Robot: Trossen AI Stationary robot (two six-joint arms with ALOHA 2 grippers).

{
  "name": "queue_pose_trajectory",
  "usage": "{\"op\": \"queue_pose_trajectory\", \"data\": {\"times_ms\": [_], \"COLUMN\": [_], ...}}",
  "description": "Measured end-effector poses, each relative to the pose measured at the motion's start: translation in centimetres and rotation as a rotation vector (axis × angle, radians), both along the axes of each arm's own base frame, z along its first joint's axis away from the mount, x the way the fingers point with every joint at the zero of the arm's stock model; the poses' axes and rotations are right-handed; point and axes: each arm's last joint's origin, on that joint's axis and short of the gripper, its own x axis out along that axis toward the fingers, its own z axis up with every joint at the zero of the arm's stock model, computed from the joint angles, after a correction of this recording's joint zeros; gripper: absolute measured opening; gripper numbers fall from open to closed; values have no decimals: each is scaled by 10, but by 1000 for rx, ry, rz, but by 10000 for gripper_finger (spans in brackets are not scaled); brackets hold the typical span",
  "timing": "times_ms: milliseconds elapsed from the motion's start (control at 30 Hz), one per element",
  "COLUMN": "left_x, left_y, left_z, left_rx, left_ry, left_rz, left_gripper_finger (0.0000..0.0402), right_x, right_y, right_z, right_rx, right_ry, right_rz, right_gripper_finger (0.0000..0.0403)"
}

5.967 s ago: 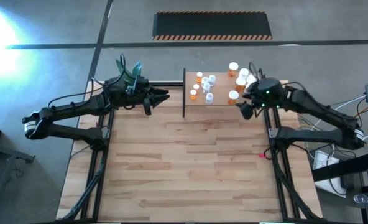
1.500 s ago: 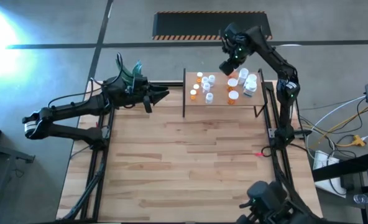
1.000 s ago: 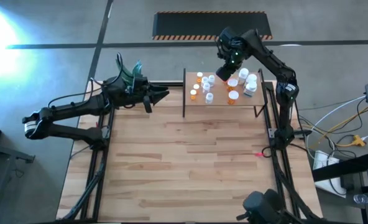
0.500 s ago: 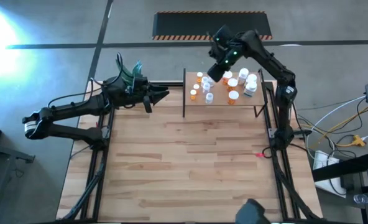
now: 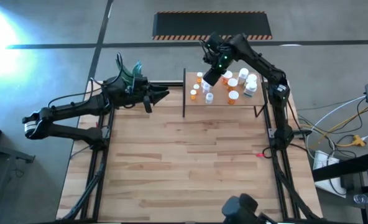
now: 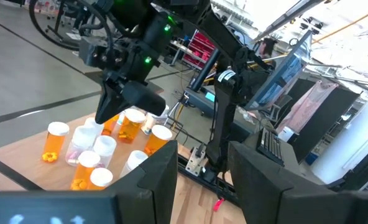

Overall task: Pick and place medicine bottles onto shelf by color
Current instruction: Adjust the pill bottles on the shelf

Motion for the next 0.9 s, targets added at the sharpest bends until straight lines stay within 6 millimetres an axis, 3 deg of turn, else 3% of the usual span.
{"op": "queue_pose_trajectory", "data": {"times_ms": [700, 900], "left_x": [0, 0], "left_y": [0, 0], "left_z": [0, 0], "left_rx": [-1, -1], "left_ry": [0, -1], "left_rz": [0, -1], "left_gripper_finger": [127, 127], "right_x": [11, 9], "right_y": [-12, -7], "right_z": [-4, 18], "right_rx": [-109, -127], "right_ry": [-48, -145], "right_rz": [-13, -23], "right_gripper_finger": [9, 9]}}
